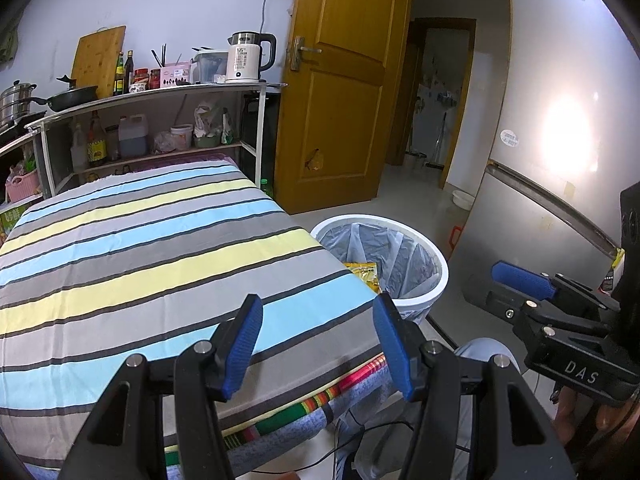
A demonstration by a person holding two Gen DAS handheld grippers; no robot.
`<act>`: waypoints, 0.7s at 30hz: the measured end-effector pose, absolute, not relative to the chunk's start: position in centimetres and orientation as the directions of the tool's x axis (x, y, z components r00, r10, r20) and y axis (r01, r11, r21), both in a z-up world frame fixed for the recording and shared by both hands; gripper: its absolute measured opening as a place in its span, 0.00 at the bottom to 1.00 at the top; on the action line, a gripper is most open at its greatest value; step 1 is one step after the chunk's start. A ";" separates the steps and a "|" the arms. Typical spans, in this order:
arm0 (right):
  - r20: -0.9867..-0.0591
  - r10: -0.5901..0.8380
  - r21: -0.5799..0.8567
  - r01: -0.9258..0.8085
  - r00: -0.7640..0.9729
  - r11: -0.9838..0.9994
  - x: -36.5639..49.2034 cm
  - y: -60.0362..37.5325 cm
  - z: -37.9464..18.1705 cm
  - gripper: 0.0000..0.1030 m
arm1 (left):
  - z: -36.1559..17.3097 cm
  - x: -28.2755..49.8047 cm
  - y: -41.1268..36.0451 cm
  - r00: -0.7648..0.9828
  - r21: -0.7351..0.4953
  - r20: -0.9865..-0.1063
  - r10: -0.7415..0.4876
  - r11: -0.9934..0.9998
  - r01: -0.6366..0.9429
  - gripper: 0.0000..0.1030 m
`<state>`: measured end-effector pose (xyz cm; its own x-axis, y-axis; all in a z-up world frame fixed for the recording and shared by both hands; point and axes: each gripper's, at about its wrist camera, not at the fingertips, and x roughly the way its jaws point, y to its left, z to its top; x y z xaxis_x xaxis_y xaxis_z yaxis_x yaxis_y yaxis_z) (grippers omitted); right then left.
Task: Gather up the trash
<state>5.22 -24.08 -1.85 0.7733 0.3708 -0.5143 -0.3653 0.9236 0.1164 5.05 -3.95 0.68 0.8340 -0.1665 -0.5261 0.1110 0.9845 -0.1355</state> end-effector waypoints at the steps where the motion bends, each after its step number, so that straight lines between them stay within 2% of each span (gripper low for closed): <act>1: -0.514 0.371 0.116 -0.365 0.774 0.924 5.2 -24.1 -1.8 0.53 | 0.7 5.0 -3.9 0.834 -0.135 -0.526 -0.166 0.985 0.110 0.58; 21: -0.520 0.371 0.116 -0.367 0.769 0.923 5.2 -24.0 -1.9 0.53 | 0.7 5.1 -4.0 0.833 -0.136 -0.528 -0.164 0.985 0.107 0.58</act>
<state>5.22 -24.04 -1.89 0.7694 0.3712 -0.5198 -0.3670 0.9230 0.1159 5.12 -3.98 0.66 0.8334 -0.1638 -0.5278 0.1073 0.9849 -0.1362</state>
